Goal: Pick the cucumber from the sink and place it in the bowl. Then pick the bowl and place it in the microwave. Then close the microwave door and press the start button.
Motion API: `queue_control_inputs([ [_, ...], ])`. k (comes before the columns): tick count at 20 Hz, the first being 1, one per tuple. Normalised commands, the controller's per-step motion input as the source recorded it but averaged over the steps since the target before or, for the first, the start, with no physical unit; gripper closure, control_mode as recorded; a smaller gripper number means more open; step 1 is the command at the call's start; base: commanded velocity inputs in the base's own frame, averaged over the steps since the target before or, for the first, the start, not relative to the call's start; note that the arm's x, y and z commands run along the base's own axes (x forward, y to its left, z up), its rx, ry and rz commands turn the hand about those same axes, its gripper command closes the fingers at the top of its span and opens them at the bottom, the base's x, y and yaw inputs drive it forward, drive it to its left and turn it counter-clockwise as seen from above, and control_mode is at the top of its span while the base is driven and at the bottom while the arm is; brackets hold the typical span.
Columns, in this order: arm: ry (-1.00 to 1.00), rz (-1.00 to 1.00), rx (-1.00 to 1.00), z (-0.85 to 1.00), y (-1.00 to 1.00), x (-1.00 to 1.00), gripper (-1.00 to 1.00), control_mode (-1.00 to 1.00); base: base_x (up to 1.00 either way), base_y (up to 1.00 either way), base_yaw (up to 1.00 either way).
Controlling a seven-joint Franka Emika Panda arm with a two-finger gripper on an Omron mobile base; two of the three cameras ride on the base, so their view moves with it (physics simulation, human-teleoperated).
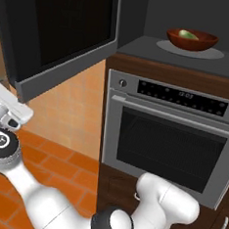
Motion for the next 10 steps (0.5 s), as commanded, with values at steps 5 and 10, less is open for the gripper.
queue_control_inputs([
  [5, -0.19, 0.00, 0.13, 0.39, -0.43, 0.00, -1.00, -1.00, 0.00, 0.00, 0.00],
  [10, -0.23, 0.00, 0.18, 0.23, -0.69, -0.17, -1.00, -1.00, 0.00, 0.00, 0.00],
])
